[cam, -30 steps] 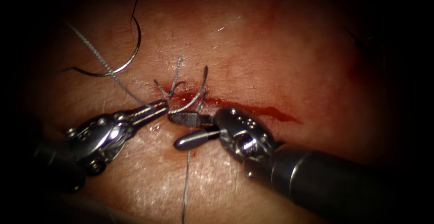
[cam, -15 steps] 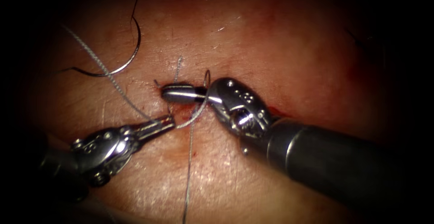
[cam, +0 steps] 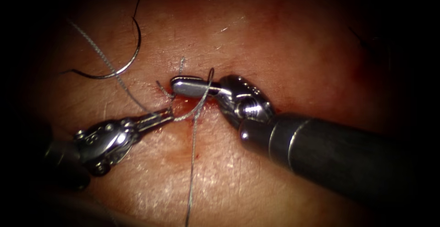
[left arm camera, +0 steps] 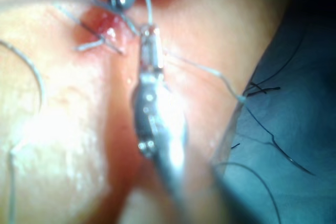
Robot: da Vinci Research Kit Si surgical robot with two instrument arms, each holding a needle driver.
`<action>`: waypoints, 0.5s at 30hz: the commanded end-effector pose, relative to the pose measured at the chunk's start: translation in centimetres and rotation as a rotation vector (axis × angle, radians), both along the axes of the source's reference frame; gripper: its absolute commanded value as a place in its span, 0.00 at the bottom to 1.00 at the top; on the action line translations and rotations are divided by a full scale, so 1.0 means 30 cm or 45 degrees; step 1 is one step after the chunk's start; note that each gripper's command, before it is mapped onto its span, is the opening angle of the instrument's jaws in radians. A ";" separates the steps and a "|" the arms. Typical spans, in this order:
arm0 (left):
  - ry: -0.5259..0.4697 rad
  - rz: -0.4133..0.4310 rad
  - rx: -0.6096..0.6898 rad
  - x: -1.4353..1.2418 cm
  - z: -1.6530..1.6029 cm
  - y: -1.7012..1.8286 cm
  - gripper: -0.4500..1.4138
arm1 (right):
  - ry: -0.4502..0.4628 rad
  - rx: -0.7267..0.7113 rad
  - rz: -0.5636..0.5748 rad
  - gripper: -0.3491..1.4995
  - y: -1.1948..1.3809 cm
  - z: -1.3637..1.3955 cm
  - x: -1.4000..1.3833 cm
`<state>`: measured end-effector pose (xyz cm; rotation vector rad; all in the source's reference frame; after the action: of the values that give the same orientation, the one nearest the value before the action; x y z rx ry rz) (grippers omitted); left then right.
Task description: Wound Closure
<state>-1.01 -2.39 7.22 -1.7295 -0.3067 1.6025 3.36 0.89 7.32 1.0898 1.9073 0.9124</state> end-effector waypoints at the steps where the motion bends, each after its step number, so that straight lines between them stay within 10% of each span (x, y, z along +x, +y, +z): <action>1: 0.003 0.006 0.005 0.0003 0.003 -0.003 0.00 | 0.007 0.017 -0.004 0.00 -0.0018 0.0002 0.0032; 15: 0.011 0.049 0.070 0.0019 0.018 0.003 0.00 | -0.030 -0.133 -0.313 0.00 -0.0100 -0.0061 0.0034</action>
<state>-1.00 -2.19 7.65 -1.6922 -0.3885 1.6109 3.38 0.63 7.08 1.1896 1.7209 0.6080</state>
